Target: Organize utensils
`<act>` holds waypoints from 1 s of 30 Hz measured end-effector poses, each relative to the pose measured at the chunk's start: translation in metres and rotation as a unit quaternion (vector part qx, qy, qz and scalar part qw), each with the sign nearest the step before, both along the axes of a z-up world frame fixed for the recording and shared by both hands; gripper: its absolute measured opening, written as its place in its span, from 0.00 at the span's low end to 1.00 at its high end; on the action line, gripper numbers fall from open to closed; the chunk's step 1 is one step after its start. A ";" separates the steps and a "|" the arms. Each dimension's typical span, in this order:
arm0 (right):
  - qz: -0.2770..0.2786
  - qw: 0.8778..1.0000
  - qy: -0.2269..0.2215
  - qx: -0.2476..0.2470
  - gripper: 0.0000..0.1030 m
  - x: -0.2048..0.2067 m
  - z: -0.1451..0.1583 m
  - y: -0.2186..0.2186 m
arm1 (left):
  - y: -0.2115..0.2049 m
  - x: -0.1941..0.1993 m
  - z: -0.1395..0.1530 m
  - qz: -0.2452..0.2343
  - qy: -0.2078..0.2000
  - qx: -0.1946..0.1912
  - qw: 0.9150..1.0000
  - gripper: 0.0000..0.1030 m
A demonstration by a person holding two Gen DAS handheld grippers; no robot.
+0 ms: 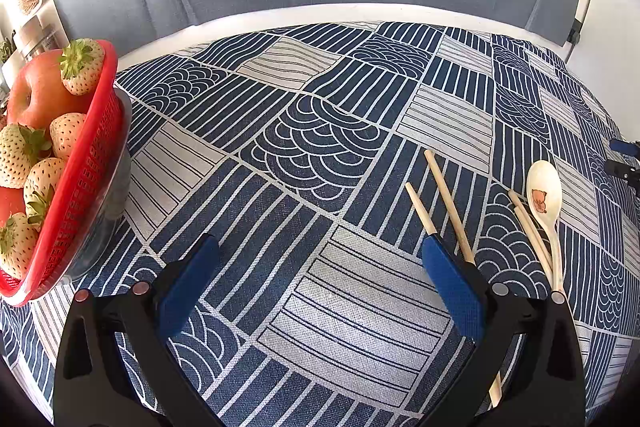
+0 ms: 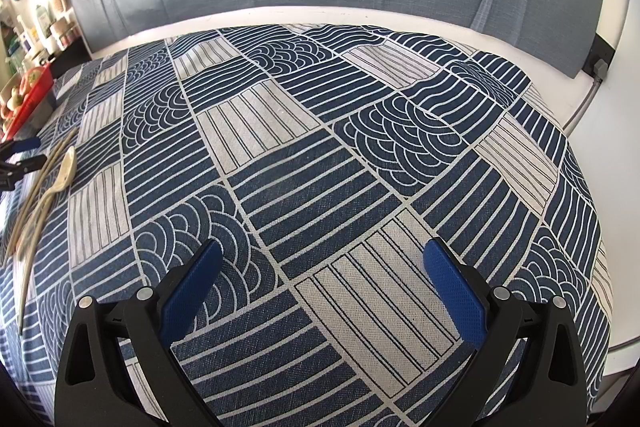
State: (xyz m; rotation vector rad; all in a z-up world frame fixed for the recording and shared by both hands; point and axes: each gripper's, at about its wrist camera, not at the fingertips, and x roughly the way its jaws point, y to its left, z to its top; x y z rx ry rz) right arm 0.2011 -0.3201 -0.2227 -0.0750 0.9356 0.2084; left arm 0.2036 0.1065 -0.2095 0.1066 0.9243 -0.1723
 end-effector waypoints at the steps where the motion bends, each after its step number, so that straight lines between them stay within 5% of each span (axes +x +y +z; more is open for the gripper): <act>1: 0.000 1.000 0.000 0.000 0.94 0.000 -0.001 0.000 | 0.000 0.000 0.000 0.000 0.000 0.000 1.000 0.96; 30: 0.000 1.000 0.001 -0.001 0.94 0.000 0.000 0.000 | 0.000 -0.001 0.000 0.000 -0.001 0.000 1.000 0.96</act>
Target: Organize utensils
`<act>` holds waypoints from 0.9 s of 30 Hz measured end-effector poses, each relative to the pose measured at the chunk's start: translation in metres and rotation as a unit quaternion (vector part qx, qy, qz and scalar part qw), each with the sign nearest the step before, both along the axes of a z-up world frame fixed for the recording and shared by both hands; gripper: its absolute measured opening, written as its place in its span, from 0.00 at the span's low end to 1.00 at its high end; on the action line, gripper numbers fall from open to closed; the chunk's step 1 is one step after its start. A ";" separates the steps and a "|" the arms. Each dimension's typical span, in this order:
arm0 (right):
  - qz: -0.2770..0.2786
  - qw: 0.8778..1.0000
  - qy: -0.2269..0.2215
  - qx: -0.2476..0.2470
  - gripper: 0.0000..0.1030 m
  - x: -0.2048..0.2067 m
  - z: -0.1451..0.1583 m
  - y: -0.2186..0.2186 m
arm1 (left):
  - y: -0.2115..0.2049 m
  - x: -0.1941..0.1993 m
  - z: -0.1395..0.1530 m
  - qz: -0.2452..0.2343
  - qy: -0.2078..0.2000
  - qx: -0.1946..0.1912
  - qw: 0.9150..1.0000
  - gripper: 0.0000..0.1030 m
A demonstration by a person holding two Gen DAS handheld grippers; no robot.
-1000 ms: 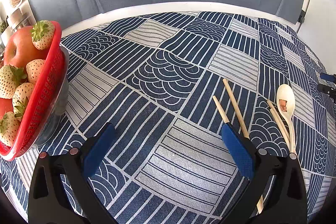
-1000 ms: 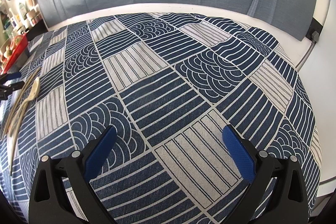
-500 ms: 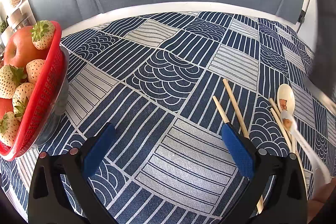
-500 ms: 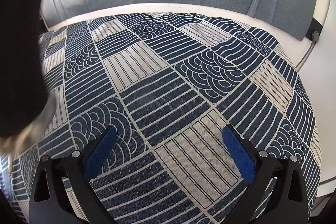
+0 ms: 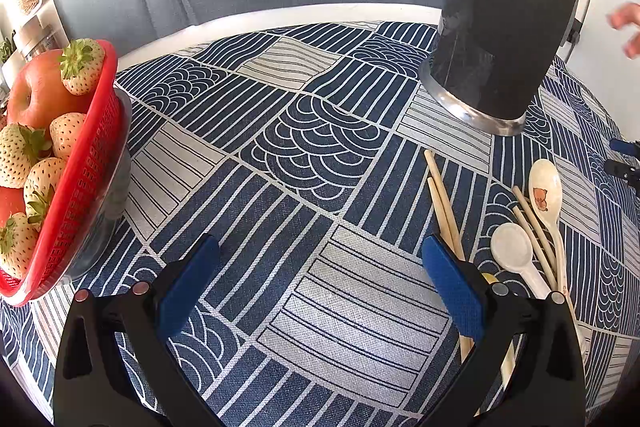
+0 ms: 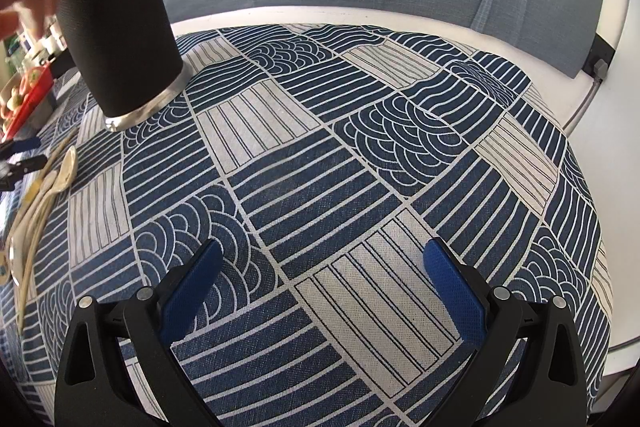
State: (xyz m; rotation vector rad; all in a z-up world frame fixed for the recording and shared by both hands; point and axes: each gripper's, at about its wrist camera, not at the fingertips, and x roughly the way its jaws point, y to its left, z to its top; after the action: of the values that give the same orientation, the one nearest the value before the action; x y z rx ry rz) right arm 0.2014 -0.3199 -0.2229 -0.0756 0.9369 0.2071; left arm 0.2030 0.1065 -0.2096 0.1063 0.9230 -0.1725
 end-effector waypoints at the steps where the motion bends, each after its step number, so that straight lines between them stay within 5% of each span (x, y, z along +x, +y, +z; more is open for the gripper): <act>1: 0.000 1.000 0.000 0.000 0.94 0.000 -0.001 0.000 | 0.000 0.000 0.000 0.000 0.000 0.000 1.000 0.96; 27: -0.003 1.000 -0.002 0.001 0.92 -0.001 0.003 -0.001 | -0.004 -0.006 0.001 -0.003 -0.002 0.003 1.000 0.94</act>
State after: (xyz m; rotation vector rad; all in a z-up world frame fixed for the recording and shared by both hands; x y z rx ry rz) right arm 0.2002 -0.3208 -0.2201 -0.0706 0.9335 0.2028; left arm 0.1966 0.1028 -0.2084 0.1159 0.9203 -0.1755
